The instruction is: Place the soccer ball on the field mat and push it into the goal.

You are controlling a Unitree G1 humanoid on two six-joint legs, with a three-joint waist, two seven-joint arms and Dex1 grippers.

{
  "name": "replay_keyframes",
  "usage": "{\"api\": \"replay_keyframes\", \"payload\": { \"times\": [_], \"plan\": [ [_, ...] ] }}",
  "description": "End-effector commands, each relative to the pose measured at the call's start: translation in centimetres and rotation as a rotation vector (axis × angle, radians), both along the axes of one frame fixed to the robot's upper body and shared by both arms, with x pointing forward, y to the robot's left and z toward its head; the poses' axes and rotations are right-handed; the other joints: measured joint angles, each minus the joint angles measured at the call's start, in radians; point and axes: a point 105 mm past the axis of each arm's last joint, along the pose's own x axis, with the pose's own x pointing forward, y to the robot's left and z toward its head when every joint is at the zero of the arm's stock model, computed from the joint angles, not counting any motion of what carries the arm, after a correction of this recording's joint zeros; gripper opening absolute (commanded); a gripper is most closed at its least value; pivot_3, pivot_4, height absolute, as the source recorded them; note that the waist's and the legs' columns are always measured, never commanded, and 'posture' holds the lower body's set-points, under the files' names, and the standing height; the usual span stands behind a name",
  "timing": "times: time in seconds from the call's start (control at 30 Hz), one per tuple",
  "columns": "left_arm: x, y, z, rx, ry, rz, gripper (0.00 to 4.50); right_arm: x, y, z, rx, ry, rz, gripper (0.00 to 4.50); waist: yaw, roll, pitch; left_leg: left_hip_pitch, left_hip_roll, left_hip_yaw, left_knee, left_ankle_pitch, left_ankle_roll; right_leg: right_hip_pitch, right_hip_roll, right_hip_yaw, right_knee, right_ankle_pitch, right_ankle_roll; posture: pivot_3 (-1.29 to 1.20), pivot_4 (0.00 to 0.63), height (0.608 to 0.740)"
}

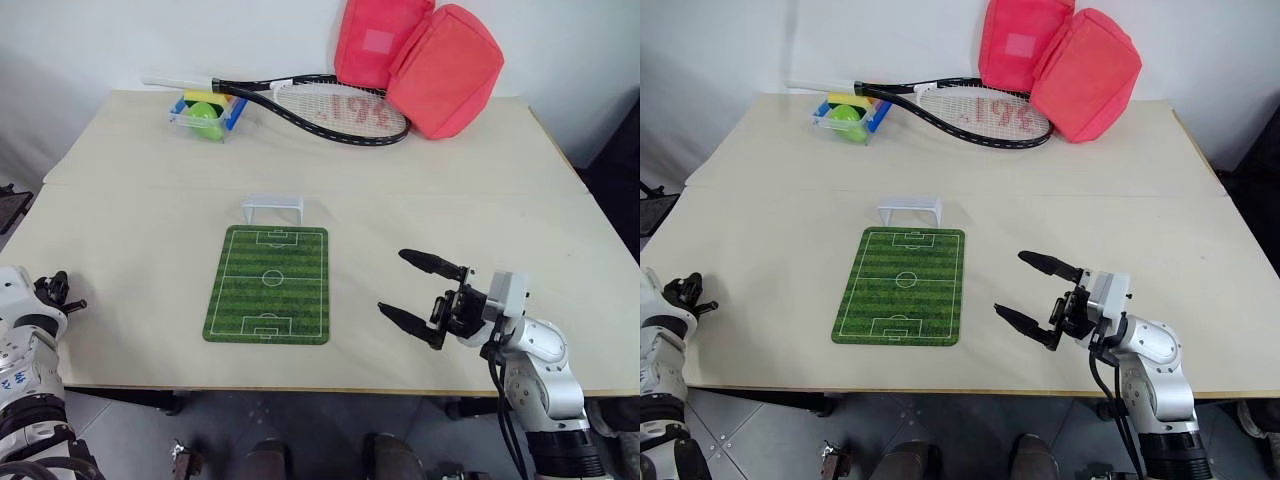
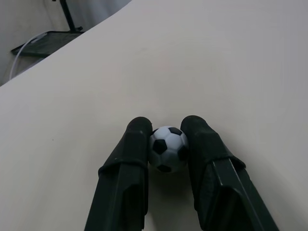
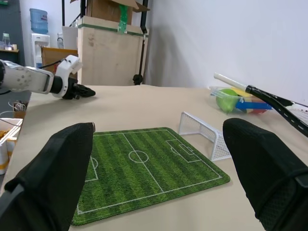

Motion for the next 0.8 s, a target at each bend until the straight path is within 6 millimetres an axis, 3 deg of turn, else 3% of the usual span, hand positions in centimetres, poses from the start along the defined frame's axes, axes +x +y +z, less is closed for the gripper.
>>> {"api": "replay_keyframes", "payload": {
  "times": [0.03,0.1,0.17,0.27,0.33,0.43,0.53,0.63,0.8],
  "plan": [
    [0.4,-3.0,5.5,0.155,-0.224,-0.243,0.86,-0.2,-0.4,1.5,-0.018,-0.063,-0.013,4.50,0.001,0.000,0.000,0.000,0.000,0.000,0.000,0.000,0.000,0.000,0.000,0.000,0.000,0.000,0.000,0.00,0.150,0.740],
    [0.5,-6.5,7.7,0.215,-0.311,-0.476,0.86,-0.2,-1.2,1.9,-0.035,-0.072,-0.029,4.50,0.006,-0.002,0.001,-0.001,0.000,0.000,0.001,0.000,0.000,0.000,0.000,0.000,0.000,0.000,0.000,0.00,0.150,0.740],
    [0.4,-10.5,8.4,0.267,-0.303,-0.736,0.86,-0.8,-1.9,1.8,-0.104,-0.082,0.000,4.50,0.010,-0.002,0.001,-0.002,0.000,0.000,0.003,0.000,0.000,0.000,0.000,0.000,0.000,0.000,0.000,0.00,0.150,0.740],
    [-0.6,-18.7,7.7,0.327,-0.188,-1.266,0.86,-2.6,-3.7,0.9,-0.239,-0.060,0.060,4.50,0.024,0.000,0.001,-0.001,0.000,0.000,0.003,-0.001,0.001,0.001,0.000,0.000,-0.001,0.000,0.000,0.00,0.150,0.740],
    [-1.5,-21.6,6.8,0.348,-0.117,-1.473,0.86,-3.0,-5.0,0.4,-0.272,-0.045,0.047,4.50,0.025,0.000,0.001,-0.002,0.000,0.001,0.003,-0.001,0.002,0.001,0.000,0.000,-0.001,0.000,0.000,0.00,0.150,0.740],
    [-2.8,-24.4,4.7,0.430,-0.027,-1.722,0.86,-3.4,-6.2,-0.4,-0.306,-0.027,0.021,4.50,0.019,0.000,0.001,-0.001,0.001,0.003,0.003,-0.002,0.002,0.001,0.000,0.002,-0.001,0.000,0.000,0.00,0.150,0.740],
    [-2.9,-25.5,2.5,0.477,0.065,-1.866,0.86,-3.7,-6.8,-1.0,-0.293,-0.016,-0.016,4.50,0.014,0.000,0.001,0.000,0.002,0.006,0.003,-0.002,0.002,0.000,0.001,0.003,-0.001,0.000,0.000,0.00,0.150,0.740],
    [-2.6,-26.1,1.0,0.520,0.113,-1.932,0.86,-3.9,-6.8,-1.1,-0.273,-0.016,-0.045,4.50,0.015,0.000,0.001,0.000,0.003,0.006,0.004,-0.002,0.002,0.000,0.002,0.004,-0.001,0.000,0.000,0.00,0.150,0.740],
    [-1.6,-26.8,0.3,0.537,0.101,-1.939,0.86,-4.4,-6.3,-1.1,-0.257,-0.019,-0.072,4.50,0.024,-0.001,0.001,-0.001,0.003,0.006,0.006,-0.002,0.003,0.000,0.002,0.004,-0.001,0.001,0.001,0.00,0.150,0.740]
  ]
}}
